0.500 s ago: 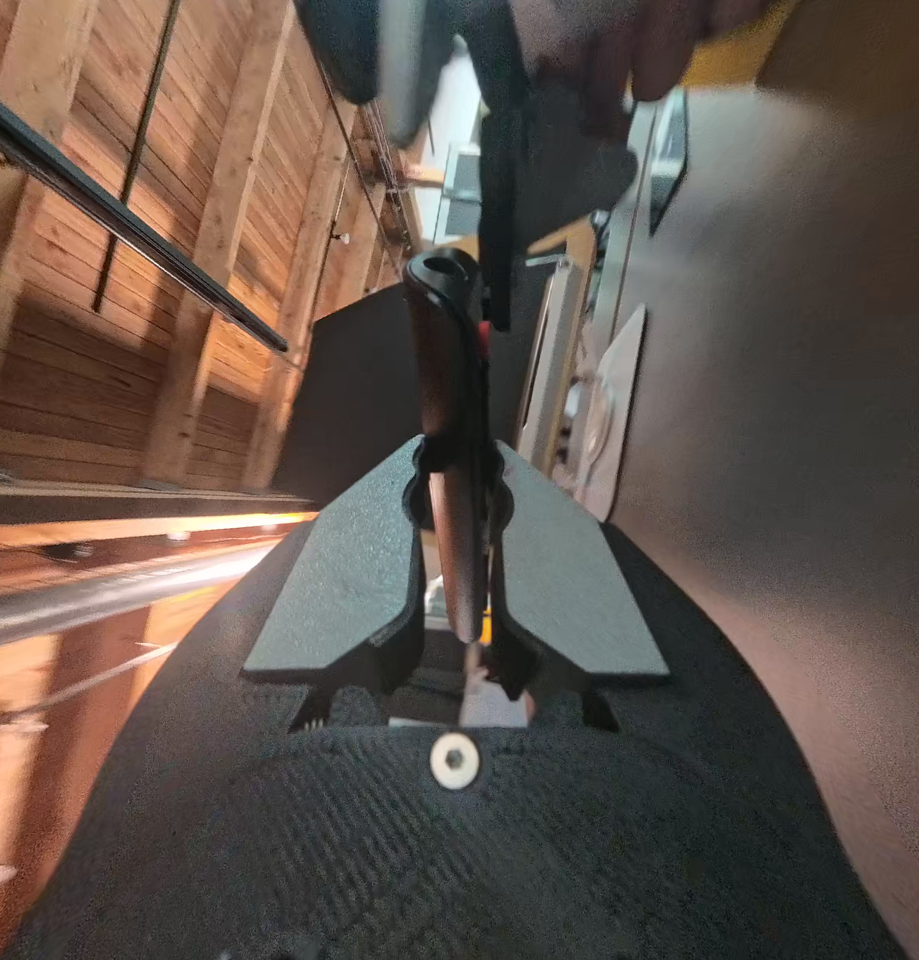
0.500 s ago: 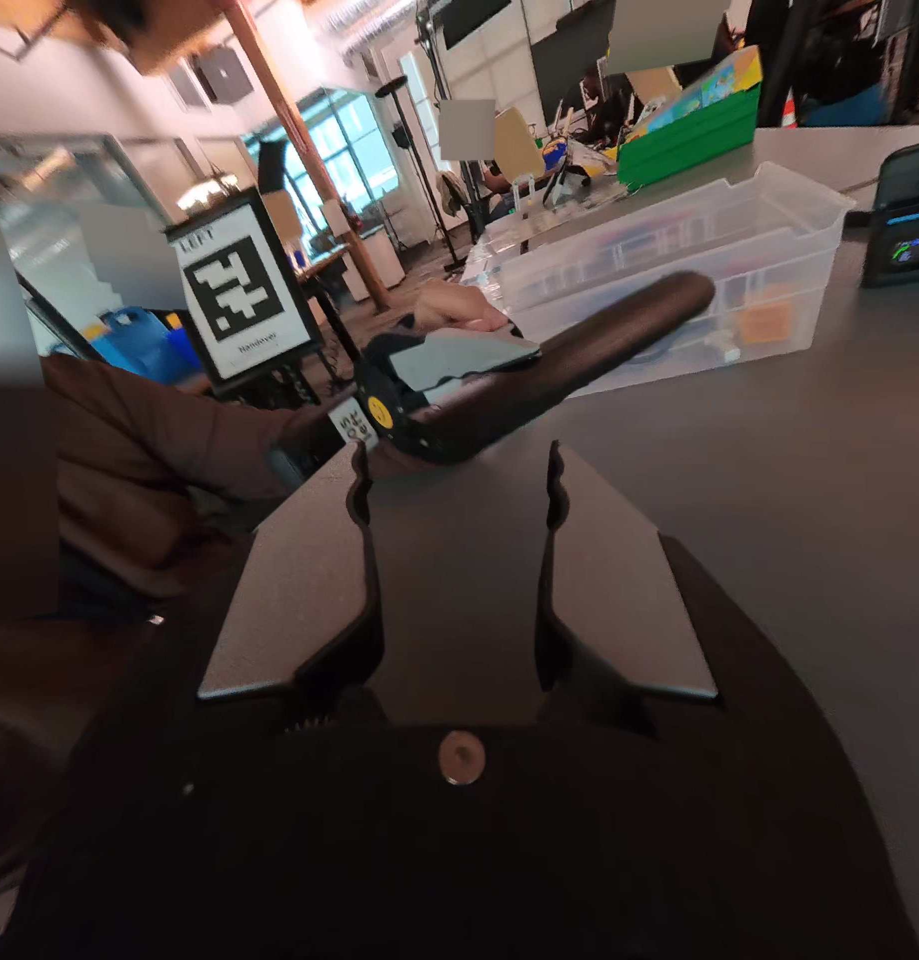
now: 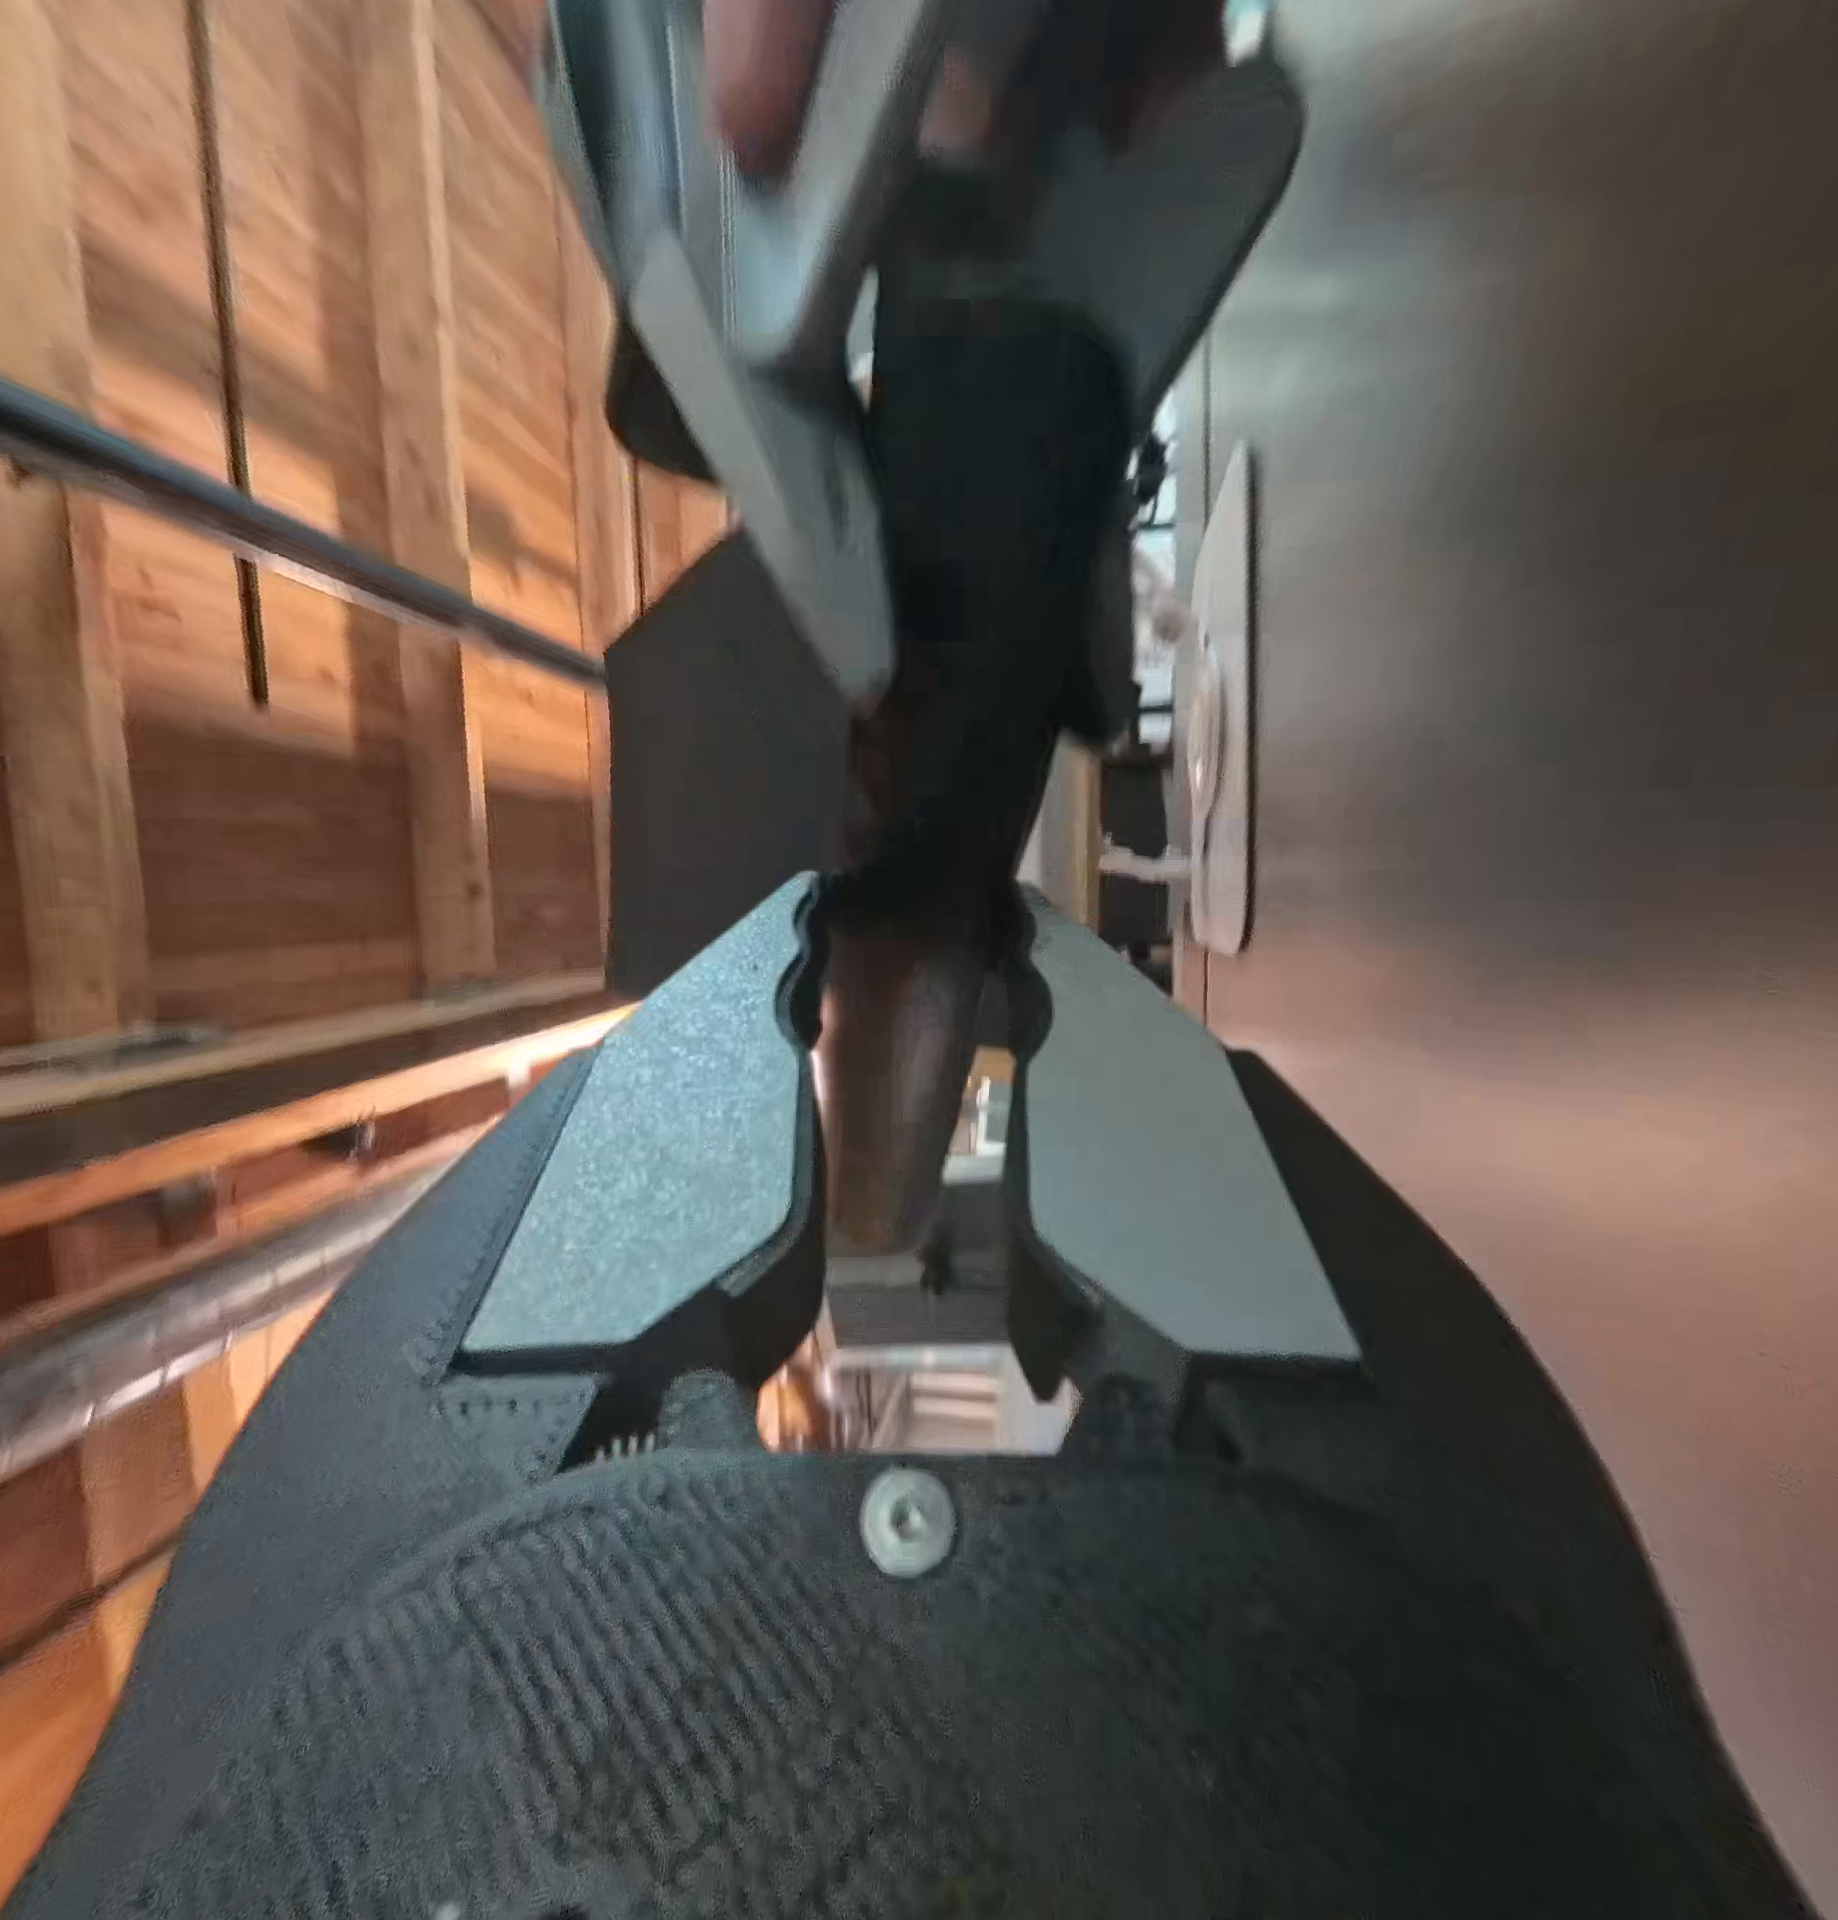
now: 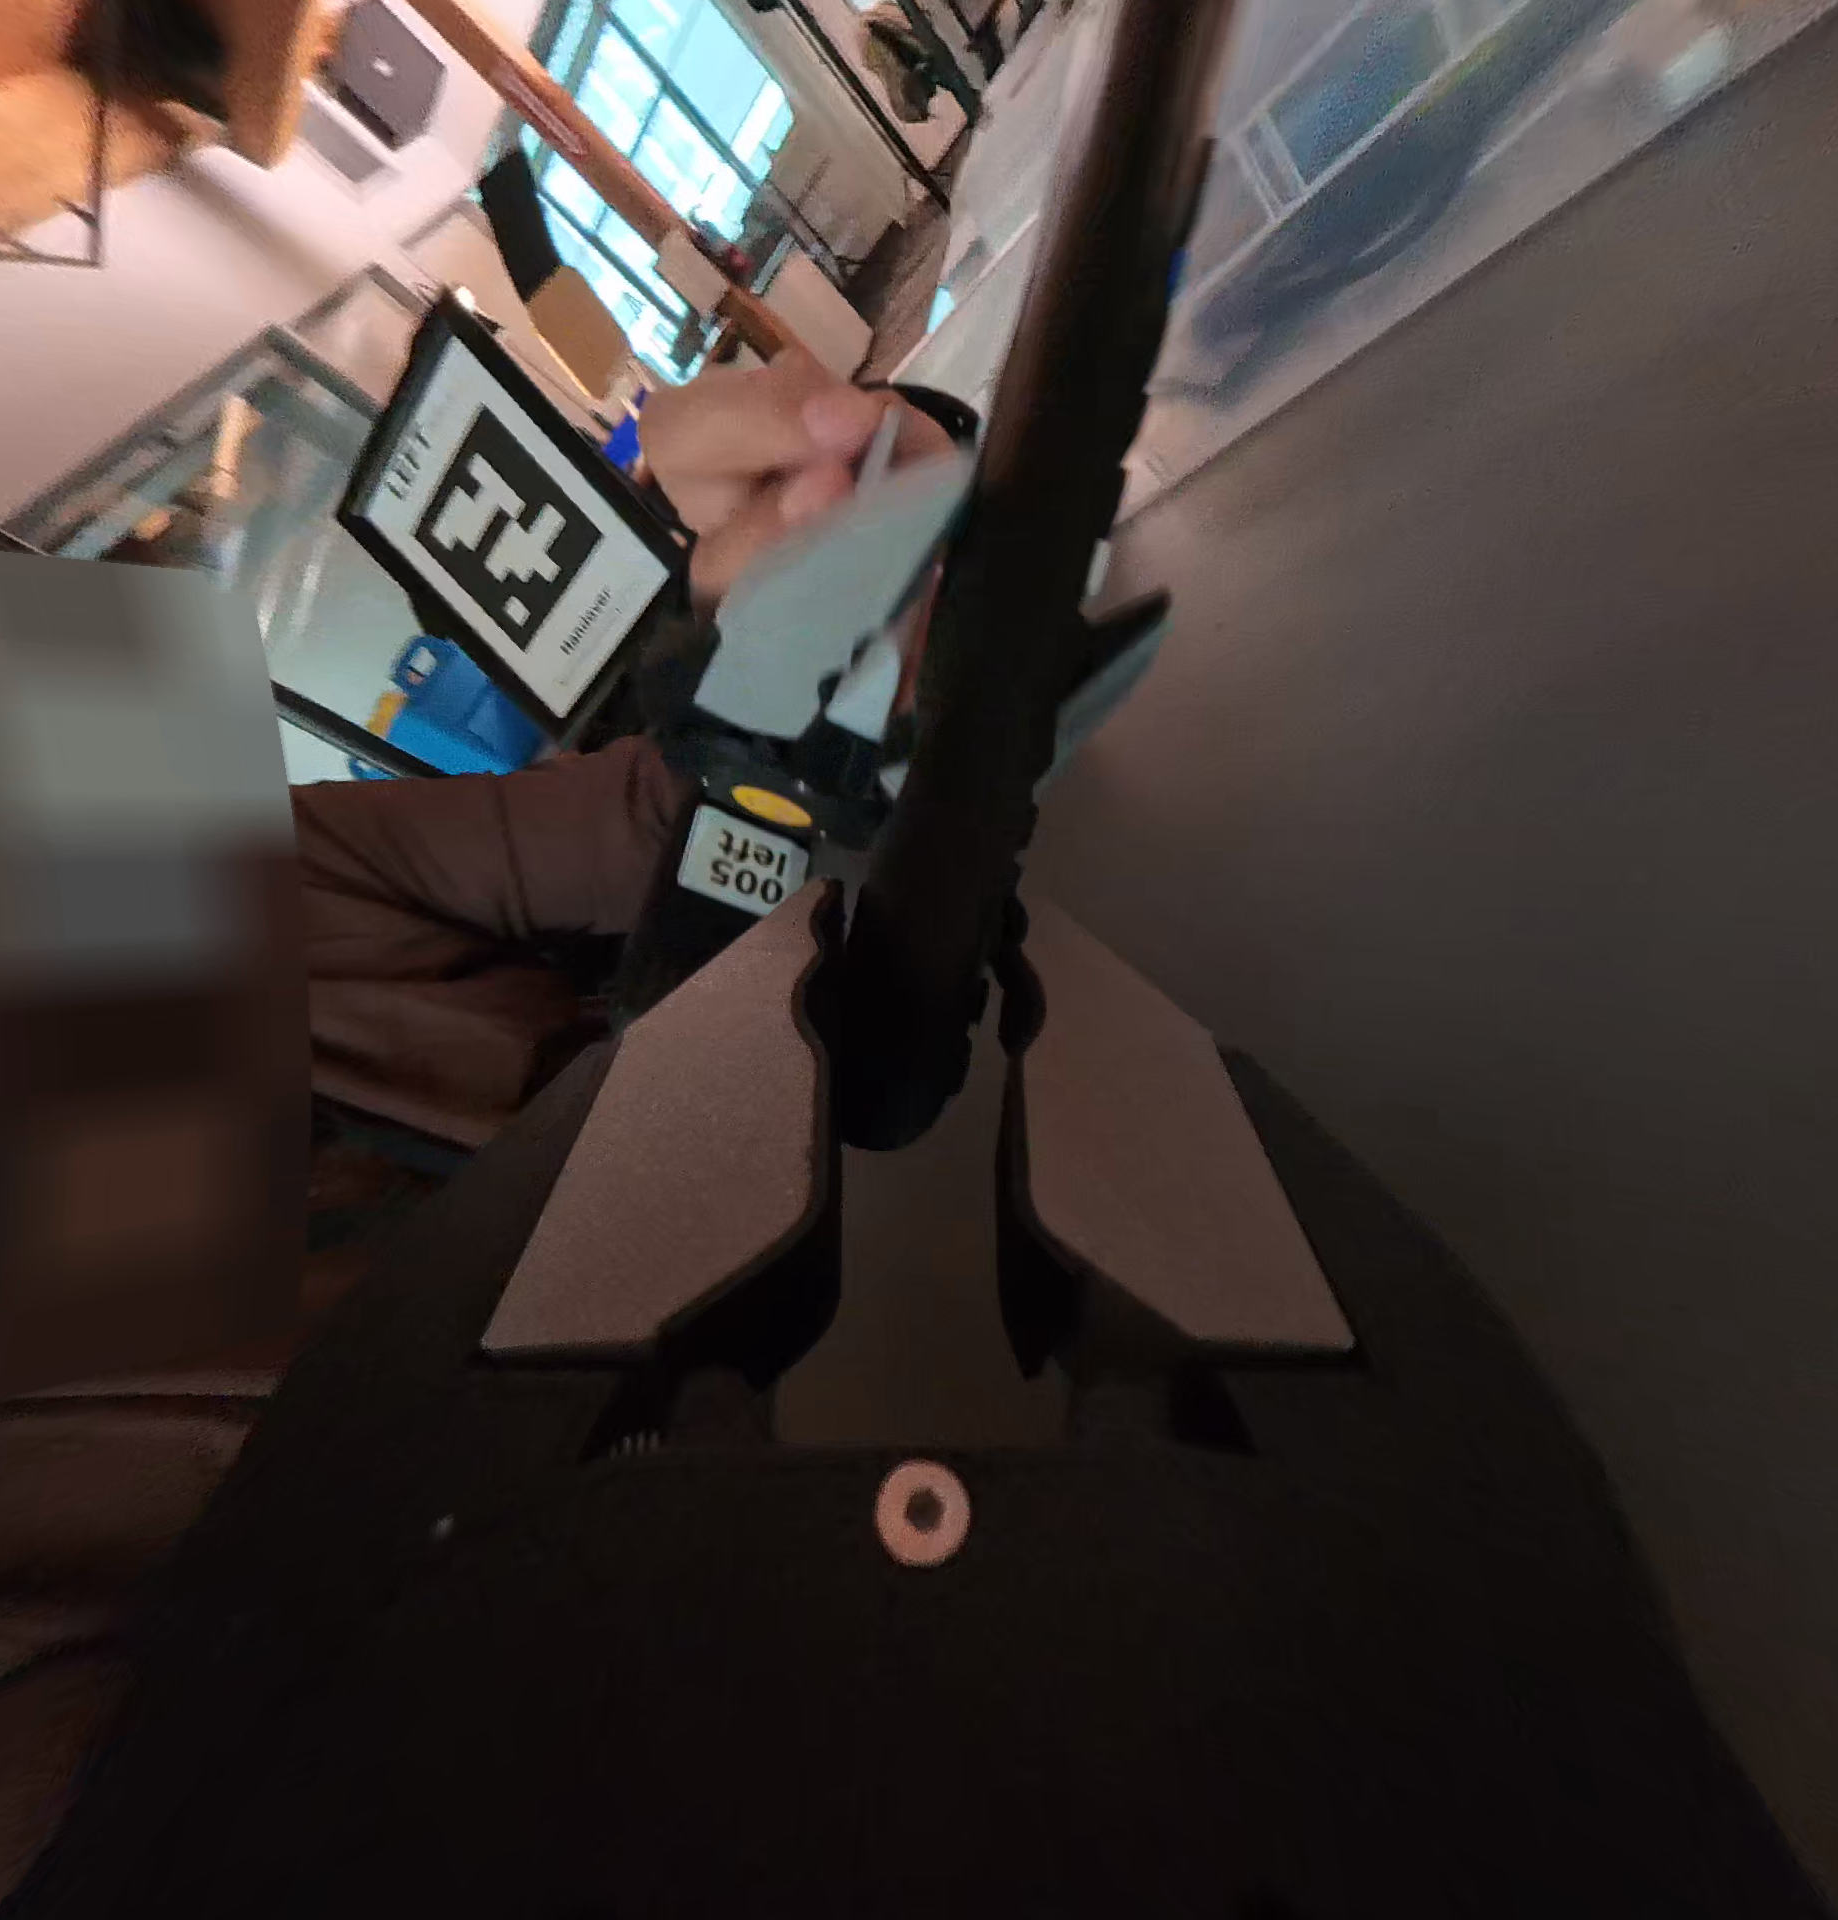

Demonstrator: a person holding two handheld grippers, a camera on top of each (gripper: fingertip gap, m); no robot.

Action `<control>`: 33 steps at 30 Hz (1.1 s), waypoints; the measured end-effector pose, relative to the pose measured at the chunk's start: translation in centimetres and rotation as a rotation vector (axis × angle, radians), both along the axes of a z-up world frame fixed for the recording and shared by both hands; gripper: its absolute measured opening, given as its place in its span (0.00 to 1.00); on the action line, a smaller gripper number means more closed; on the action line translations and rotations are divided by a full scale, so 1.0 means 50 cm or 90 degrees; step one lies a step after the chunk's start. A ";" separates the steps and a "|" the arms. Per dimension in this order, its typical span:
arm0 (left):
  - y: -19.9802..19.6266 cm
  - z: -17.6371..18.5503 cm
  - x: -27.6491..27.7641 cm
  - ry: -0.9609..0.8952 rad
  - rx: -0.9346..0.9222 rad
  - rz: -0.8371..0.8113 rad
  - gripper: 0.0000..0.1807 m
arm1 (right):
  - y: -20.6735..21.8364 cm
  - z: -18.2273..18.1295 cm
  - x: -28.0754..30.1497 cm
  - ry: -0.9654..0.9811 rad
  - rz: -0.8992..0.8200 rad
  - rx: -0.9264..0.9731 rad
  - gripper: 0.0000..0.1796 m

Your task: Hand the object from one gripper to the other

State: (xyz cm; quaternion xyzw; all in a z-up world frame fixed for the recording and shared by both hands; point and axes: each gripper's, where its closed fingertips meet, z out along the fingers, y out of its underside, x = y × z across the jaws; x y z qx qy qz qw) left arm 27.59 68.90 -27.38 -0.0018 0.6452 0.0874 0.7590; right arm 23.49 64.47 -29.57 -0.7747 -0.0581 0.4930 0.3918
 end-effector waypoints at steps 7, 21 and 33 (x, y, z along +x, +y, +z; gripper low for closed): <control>0.013 0.037 -0.018 -0.050 0.022 -0.007 0.16 | -0.045 -0.010 -0.015 -0.055 0.068 -0.010 0.14; -0.031 0.030 -0.015 -0.063 0.009 -0.031 0.18 | -0.006 -0.002 -0.021 -0.081 0.036 0.040 0.12; 0.040 -0.002 -0.006 0.023 -0.329 -0.029 0.17 | -0.066 0.174 0.198 -0.486 -0.443 0.108 0.12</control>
